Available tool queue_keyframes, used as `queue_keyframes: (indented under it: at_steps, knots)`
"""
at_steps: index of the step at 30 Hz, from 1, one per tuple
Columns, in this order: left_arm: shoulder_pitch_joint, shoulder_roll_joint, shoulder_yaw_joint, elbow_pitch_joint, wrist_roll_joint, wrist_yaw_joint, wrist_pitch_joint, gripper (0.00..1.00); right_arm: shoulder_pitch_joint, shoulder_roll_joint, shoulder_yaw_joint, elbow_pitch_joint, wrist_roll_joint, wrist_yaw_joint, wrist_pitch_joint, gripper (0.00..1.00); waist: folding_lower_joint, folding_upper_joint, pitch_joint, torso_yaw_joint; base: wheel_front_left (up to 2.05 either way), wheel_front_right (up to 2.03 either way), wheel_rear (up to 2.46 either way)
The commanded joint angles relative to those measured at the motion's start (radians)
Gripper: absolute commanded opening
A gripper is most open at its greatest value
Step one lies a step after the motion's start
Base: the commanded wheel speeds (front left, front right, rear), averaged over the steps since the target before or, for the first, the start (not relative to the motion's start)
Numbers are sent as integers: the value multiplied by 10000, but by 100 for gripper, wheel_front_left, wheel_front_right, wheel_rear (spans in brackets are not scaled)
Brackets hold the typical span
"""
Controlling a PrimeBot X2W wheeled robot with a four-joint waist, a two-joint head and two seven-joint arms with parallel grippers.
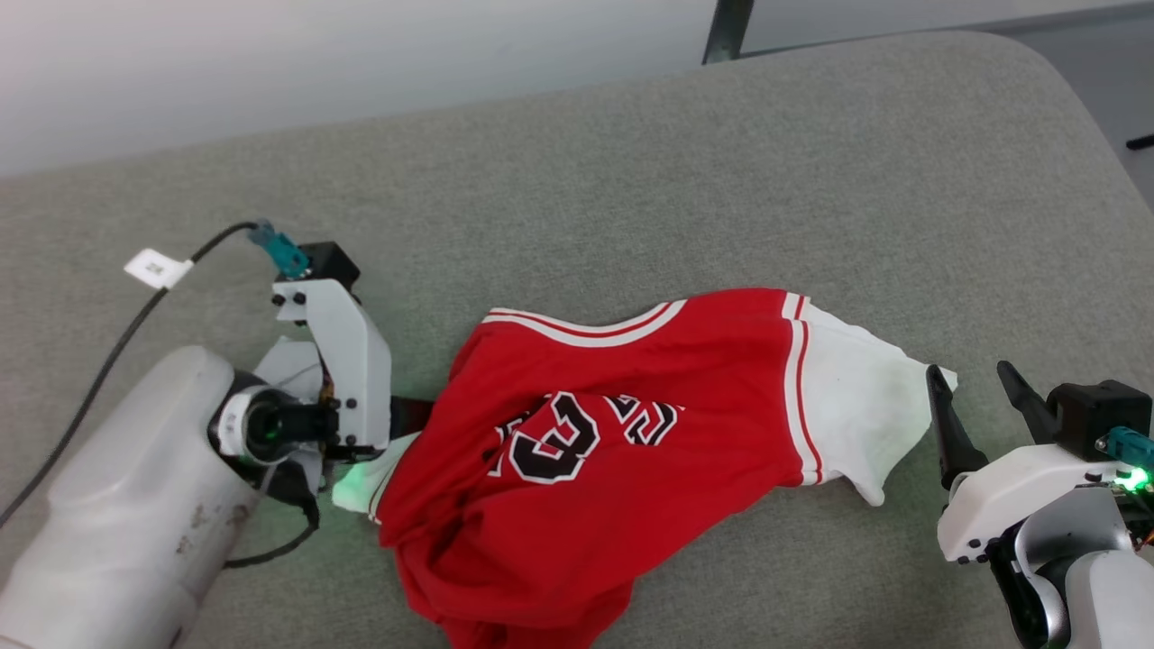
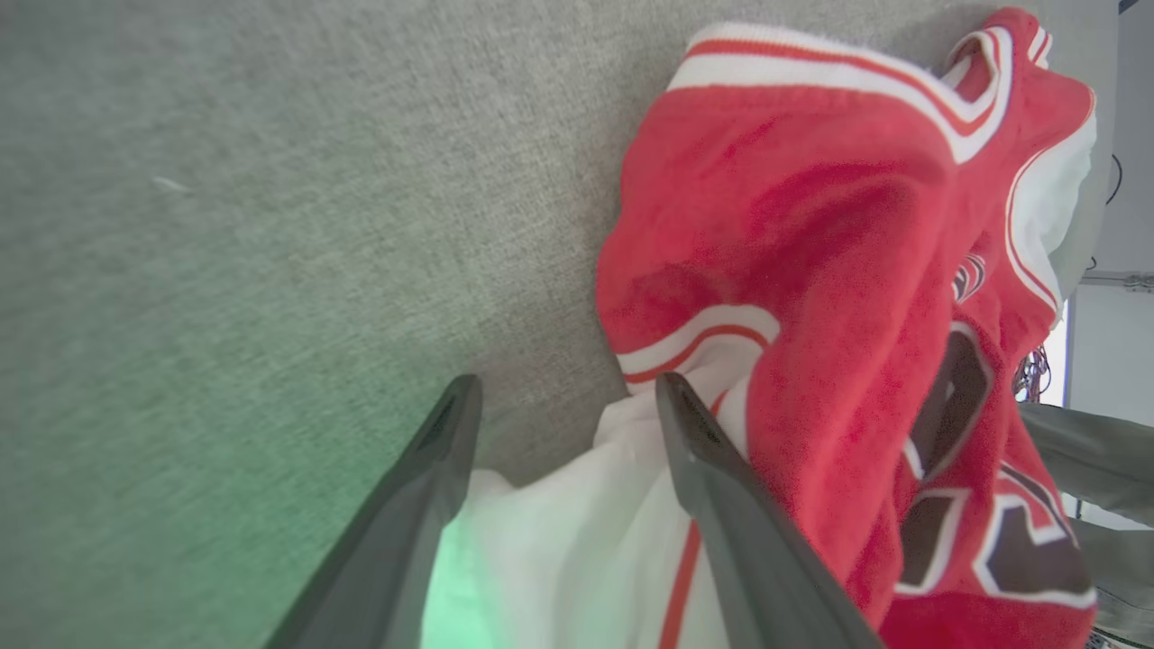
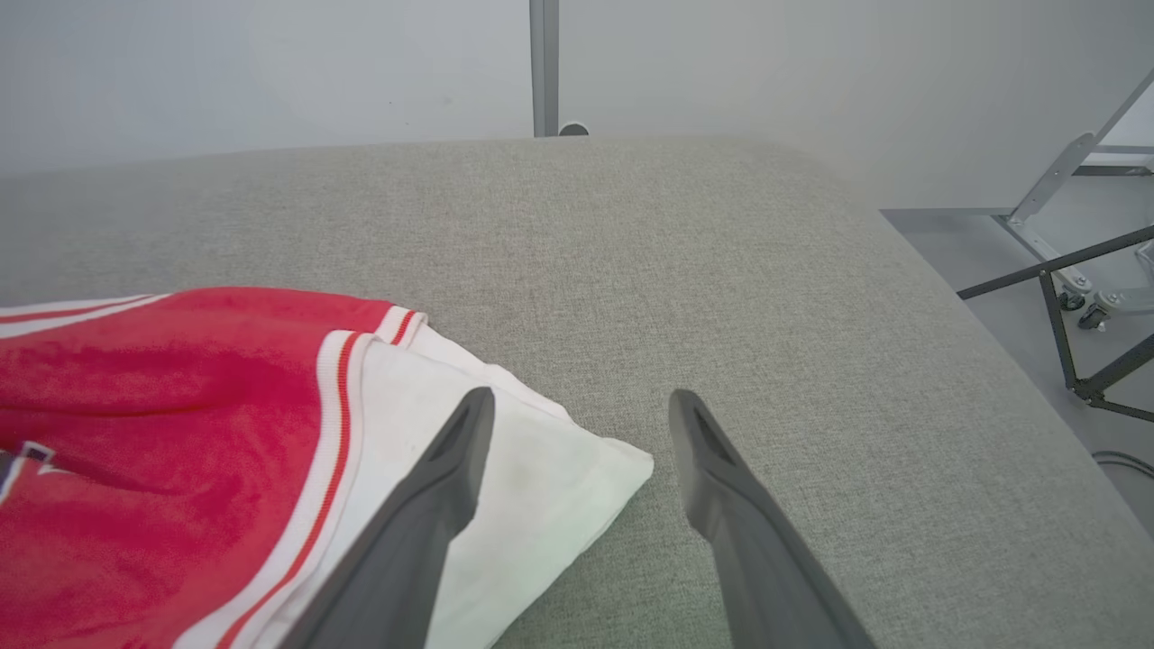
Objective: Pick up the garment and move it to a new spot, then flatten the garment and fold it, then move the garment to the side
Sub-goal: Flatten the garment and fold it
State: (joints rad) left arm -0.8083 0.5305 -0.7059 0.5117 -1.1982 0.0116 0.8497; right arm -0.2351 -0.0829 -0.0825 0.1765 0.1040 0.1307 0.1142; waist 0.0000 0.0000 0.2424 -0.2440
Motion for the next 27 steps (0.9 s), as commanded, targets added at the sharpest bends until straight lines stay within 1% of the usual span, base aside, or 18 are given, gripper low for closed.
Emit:
queue_keyframes:
  at_steps: [1, 4, 7, 9, 11, 14, 15, 16, 17, 18, 19, 21, 23, 26, 27]
  knots:
    - [-12, -80, -18, 63, -97, 87, 110, 100, -85, 46, 0, 35, -29, 0, -61, 100, 0, 0, 154, -141, 0, 0, 0]
    - [-48, -314, 126, 159, -424, 383, 372, 100, -138, 68, -62, 121, -81, 0, -77, 100, 0, 0, 202, -153, 0, 0, 0]
    - [-157, -325, 75, 25, -441, 548, 638, 100, -172, 95, -89, 197, -101, 0, -117, 100, 0, 0, 225, -132, 0, 0, 0]
    - [-213, -310, -4, -108, -411, 542, 766, 100, -217, 118, -78, 233, -79, 0, -124, 100, 0, 0, 238, -103, 0, 0, 0]
    - [-121, -348, -83, -139, -402, 638, 870, 100, -257, 137, -60, 277, -49, 0, -153, 100, 0, 0, 248, -68, 0, 0, 0]
    - [118, -453, -301, -65, -309, 593, 912, 100, -274, 165, -6, 364, 5, 0, -163, 100, 0, 0, 290, -20, 0, 0, 0]
    - [187, -513, -360, -49, -333, 472, 922, 85, -307, 172, 12, 378, 24, 0, -165, 100, 0, 0, 307, -11, 0, 0, 0]
    - [281, -587, -332, 26, -430, 471, 888, 45, -344, 175, 48, 389, 39, 0, -171, 100, 0, 0, 324, -2, 0, 0, 0]
    - [334, -643, -306, 90, -479, 387, 840, 27, -378, 182, 84, 399, 71, 0, -182, 100, 0, 0, 343, 1, 0, 0, 0]
    - [341, -671, -305, 124, -453, 275, 727, 0, -396, 185, 96, 407, 101, 0, -198, 100, 0, 0, 363, 4, 0, 0, 0]
    - [333, -685, -305, 162, -390, 118, 584, 0, -408, 182, 101, 416, 99, 0, -206, 100, 0, 0, 385, 9, 0, 0, 0]
    - [310, -730, -184, 329, -469, -46, 380, 0, -434, 181, 103, 428, 109, 0, -245, 100, 0, 0, 411, 25, 0, 0, 0]
    - [152, -625, -175, 472, -383, -212, 285, 0, -417, 165, 88, 451, 107, 0, -260, 100, 0, 0, 405, 43, 0, 0, 0]
    - [-149, -366, -116, 504, -226, -329, 235, 0, -341, 119, 15, 479, 72, 0, -285, 100, 0, 0, 329, 124, 0, 0, 0]
    - [-224, -312, -49, 487, -231, -304, 204, 0, -299, 107, -16, 486, 49, 0, -288, 100, 0, 0, 286, 163, 0, 0, 0]
